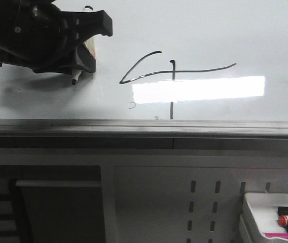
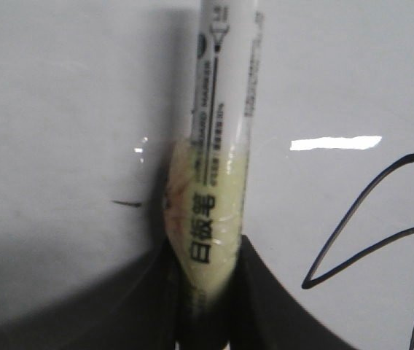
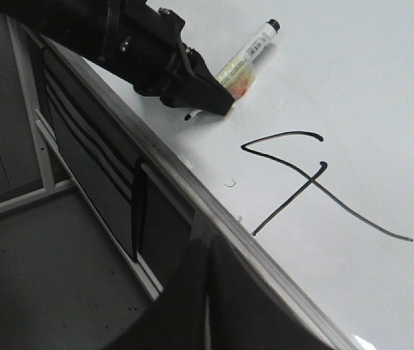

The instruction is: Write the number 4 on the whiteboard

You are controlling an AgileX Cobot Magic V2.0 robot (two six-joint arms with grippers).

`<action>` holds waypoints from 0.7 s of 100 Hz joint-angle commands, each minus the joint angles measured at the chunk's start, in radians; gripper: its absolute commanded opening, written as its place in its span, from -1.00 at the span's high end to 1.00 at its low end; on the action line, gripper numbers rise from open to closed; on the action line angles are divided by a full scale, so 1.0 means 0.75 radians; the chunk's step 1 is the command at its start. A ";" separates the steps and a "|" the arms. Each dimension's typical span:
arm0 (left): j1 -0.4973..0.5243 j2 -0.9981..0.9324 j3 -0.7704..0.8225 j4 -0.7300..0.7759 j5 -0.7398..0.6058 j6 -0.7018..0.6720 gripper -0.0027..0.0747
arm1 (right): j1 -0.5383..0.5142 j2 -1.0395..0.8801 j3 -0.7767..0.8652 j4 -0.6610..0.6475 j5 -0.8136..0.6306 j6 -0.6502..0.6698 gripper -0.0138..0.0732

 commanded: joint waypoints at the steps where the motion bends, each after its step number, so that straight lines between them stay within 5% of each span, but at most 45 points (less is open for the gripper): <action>1: 0.019 0.046 -0.005 -0.017 -0.093 -0.011 0.98 | -0.011 -0.003 -0.037 0.008 -0.113 -0.002 0.83; 22: 0.019 0.046 -0.005 -0.017 -0.093 -0.011 0.96 | -0.011 -0.003 -0.037 0.008 -0.113 -0.002 0.83; 46: 0.019 0.046 -0.005 -0.017 -0.093 -0.011 0.50 | -0.011 -0.003 -0.037 0.008 -0.116 -0.002 0.83; 70: 0.019 0.046 -0.005 -0.017 -0.093 -0.011 0.36 | -0.011 -0.003 -0.037 0.008 -0.121 -0.002 0.83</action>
